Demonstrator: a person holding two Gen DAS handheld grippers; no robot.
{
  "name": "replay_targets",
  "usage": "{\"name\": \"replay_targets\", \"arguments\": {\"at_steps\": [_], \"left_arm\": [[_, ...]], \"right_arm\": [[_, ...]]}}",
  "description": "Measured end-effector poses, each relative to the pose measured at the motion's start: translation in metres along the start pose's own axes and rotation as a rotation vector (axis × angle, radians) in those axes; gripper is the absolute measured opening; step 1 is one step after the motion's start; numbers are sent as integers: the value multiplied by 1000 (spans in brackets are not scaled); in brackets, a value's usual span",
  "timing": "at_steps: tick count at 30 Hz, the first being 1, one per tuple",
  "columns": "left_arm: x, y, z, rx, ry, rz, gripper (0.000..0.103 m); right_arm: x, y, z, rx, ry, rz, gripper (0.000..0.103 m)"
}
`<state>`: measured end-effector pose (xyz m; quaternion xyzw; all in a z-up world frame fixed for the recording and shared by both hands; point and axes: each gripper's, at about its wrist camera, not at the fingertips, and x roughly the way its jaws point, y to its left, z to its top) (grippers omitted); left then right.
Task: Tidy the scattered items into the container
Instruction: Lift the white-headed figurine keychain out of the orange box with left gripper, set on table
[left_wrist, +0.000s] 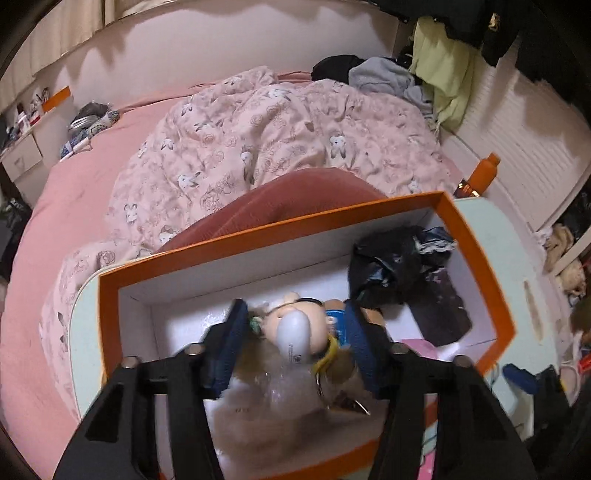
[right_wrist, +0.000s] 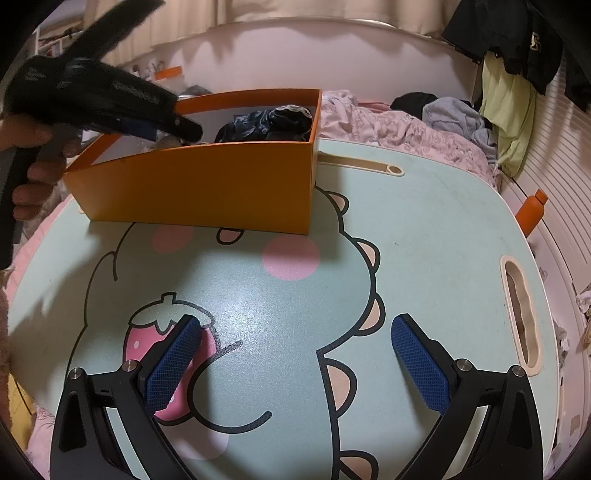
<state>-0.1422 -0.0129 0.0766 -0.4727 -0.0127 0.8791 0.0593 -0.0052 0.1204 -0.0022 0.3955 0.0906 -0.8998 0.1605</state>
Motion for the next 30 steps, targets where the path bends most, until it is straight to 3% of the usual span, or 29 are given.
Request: {"name": "replay_targets", "arguments": {"at_steps": [6,12,17,20,24,30], "left_arm": [[-18,16,-1,-59,-60,-88,48],[-105,11,-13,-52,-271,-218,48],[-145,-6,-44,0,-353,-297,48],[-134,-19,-74,34,-324,-311,48],[-94,-26,-111,6,-240,-355,48],[-56,-31,-135,-29,-221,-262,48]], "right_arm": [[-3,2,6,-3,-1,5,103],[-3,1,6,-7,-2,11,103],[-2,1,5,-8,-2,12,103],[-3,1,5,-10,-3,14,103],[-3,1,5,-10,-3,15,103],[-3,1,5,-11,-3,17,103]]}}
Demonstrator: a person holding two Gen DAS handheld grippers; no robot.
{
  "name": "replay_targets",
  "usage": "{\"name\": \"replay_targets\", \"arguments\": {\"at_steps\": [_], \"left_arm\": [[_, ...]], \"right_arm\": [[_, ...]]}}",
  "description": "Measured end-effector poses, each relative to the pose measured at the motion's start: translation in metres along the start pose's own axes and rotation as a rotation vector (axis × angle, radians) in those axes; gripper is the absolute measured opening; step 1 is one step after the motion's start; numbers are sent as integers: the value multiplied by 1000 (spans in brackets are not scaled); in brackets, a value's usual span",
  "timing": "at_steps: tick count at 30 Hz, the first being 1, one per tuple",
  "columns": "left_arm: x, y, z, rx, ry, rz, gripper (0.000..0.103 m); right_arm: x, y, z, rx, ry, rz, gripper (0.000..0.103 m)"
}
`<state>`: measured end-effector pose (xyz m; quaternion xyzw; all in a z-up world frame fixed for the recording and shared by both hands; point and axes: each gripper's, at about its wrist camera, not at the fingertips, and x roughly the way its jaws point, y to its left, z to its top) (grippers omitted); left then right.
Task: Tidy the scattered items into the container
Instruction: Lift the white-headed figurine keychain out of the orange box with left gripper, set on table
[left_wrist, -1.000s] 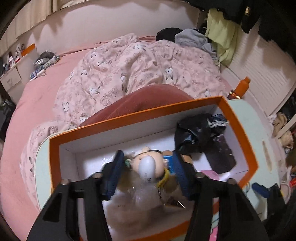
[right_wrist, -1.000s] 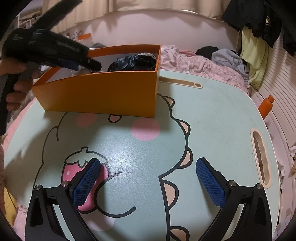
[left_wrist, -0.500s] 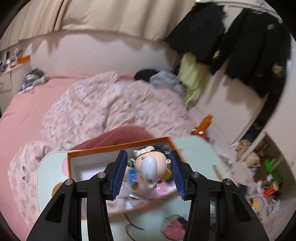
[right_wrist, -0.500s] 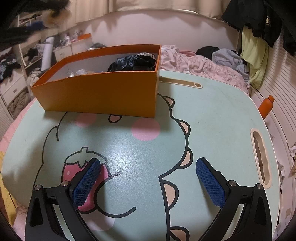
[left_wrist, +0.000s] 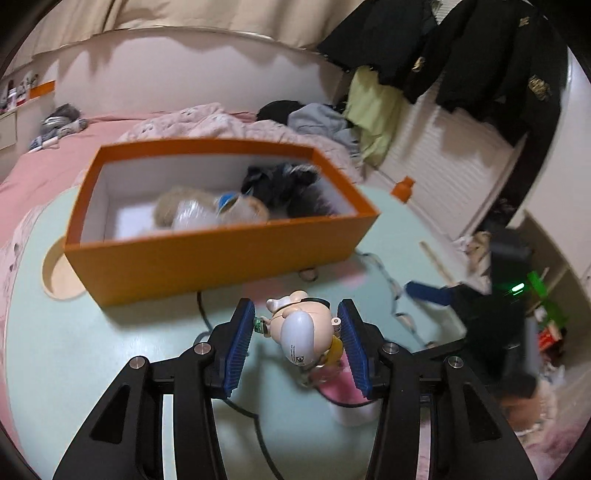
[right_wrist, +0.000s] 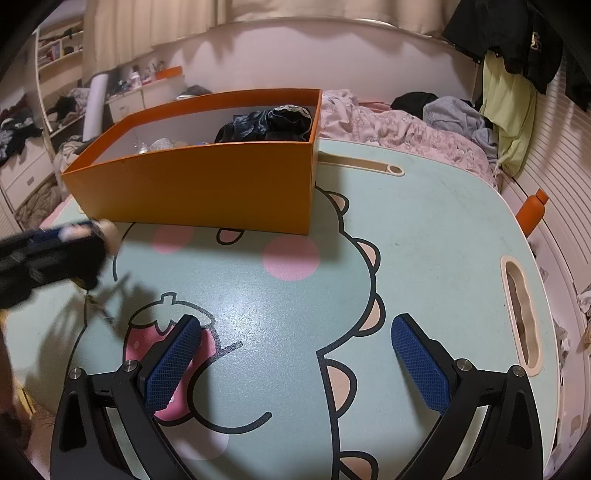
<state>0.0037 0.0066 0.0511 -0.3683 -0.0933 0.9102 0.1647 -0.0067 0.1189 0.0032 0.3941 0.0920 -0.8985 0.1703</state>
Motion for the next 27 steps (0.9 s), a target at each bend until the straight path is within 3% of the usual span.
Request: {"name": "replay_targets", "arguments": {"at_steps": [4,14,19,27], "left_arm": [[16,3,-8,-4,3,44,48],[24,1,-17,-20,-27,31,49],[22,0,-19,-23,-40,1,68],[7,5,-20,-53,-105,-4,68]], "right_arm": [[0,0,0,-1,0,0,103],[0,0,0,-3,0,1,103],[0,1,0,-3,0,1,103],[0,0,-1,7,-4,10,103]]}}
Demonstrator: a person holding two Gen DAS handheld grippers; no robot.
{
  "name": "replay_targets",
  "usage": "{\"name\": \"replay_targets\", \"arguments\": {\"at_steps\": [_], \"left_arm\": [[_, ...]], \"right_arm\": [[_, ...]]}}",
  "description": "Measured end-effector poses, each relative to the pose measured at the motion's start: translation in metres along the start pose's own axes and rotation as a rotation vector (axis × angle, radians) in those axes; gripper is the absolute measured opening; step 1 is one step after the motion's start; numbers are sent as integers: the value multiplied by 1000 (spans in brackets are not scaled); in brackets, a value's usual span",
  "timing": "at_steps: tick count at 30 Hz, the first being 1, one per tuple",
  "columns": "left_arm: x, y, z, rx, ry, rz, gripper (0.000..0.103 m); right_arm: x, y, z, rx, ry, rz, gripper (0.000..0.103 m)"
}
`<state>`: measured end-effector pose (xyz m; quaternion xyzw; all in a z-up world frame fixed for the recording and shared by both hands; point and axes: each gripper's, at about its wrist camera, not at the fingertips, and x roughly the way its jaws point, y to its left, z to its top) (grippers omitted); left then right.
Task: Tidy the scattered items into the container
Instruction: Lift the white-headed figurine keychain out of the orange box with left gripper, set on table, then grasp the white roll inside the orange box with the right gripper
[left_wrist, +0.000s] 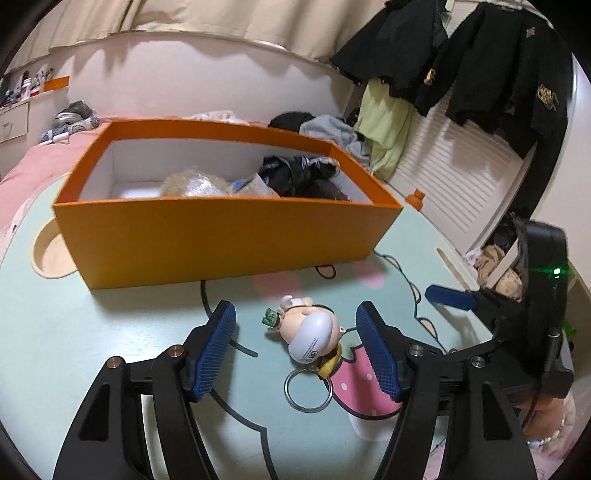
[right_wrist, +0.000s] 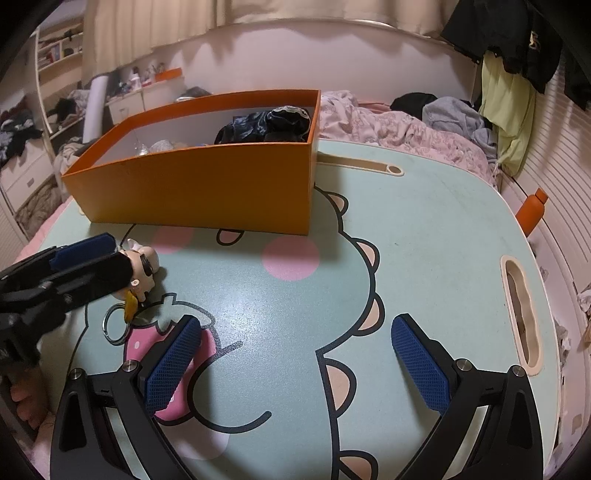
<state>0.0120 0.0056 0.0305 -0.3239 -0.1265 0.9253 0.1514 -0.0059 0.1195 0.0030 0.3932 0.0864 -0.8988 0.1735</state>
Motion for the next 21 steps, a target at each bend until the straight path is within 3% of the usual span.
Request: {"name": "replay_targets", "arguments": {"at_steps": [8,11,13,15,18,21], "left_arm": [[-19,7,-5,5,-32,43,68],[-25,11,-3,2,-37,55,68],[-30,16,0,-18,-51,57,68],[-34,20,2,-35,-63,54,68],[-38,27,6,-46,-75,63,68],[-39,32,7,-51,-79,72,68]], "right_arm": [[-21,-3,2,15,-55,-11,103],[-45,0,17,-1,-109,68,99],[-60,2,40,-1,-121,184,89],[-66,9,66,-28,-119,276,71],[-53,29,105,-104,-51,326,45],[-16,45,132,-131,77,342,44]]}}
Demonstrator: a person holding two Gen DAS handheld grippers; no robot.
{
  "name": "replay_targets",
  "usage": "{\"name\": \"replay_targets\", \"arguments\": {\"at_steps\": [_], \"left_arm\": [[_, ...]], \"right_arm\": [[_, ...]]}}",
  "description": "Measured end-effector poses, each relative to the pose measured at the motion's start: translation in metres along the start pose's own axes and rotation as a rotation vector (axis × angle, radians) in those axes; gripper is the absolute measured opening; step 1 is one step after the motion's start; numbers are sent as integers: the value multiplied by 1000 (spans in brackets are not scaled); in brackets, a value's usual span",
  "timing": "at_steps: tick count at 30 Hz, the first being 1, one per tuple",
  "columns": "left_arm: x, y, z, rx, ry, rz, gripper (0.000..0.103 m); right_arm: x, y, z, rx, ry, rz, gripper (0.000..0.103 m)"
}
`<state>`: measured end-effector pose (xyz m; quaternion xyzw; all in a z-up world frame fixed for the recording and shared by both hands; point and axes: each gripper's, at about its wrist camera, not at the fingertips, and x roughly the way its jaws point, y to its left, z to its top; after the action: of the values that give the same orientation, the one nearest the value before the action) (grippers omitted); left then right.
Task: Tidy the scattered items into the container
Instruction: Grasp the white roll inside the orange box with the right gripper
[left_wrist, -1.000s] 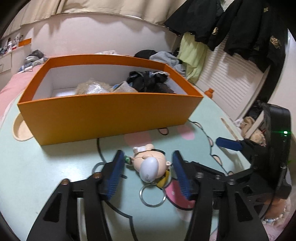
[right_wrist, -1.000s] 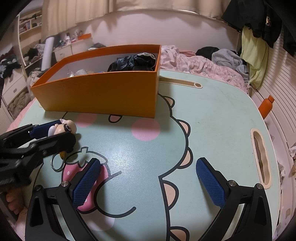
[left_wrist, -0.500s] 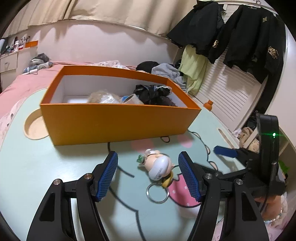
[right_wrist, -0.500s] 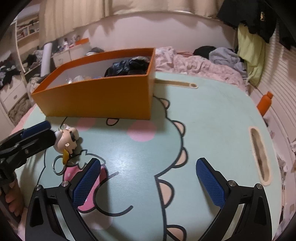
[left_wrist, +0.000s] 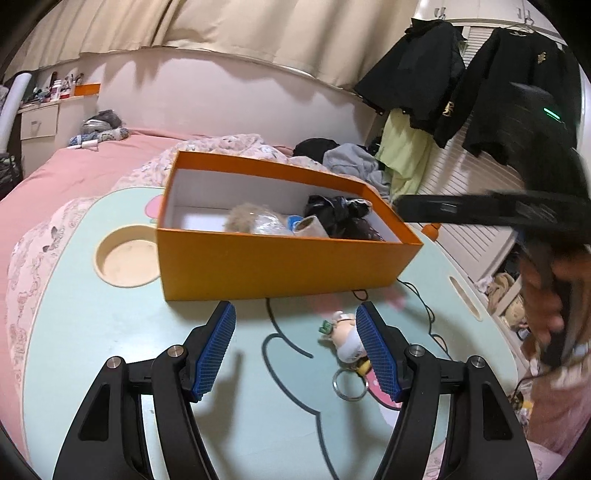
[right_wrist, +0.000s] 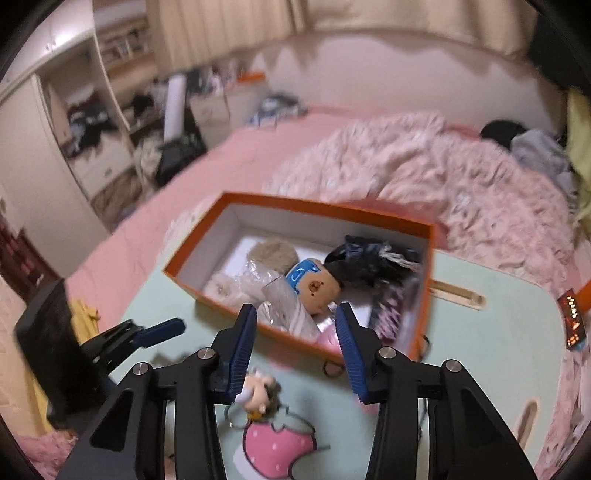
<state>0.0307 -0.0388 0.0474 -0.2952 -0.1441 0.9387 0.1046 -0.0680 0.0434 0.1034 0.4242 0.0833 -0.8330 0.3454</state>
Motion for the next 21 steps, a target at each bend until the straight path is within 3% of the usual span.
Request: {"name": "replay_targets", "arguments": {"at_steps": [3,8,12,17,21], "left_arm": [[2,2,0,-7,5,-2,68],[3,2,0,-2,3,-9,68],[2,1,-1,1,3,-16,68],[3,-1,-3,2,6,-16,68],[4,-2,-5,1,6,-11,68]], "right_arm": [[34,-5,15,32,111,63,43],[63,2,23,-8,186,7,43],[84,-8,23,6,263,57,38],[76,-28,21,94,211,143,30],[47,-41,20,160,89,179,24]]}}
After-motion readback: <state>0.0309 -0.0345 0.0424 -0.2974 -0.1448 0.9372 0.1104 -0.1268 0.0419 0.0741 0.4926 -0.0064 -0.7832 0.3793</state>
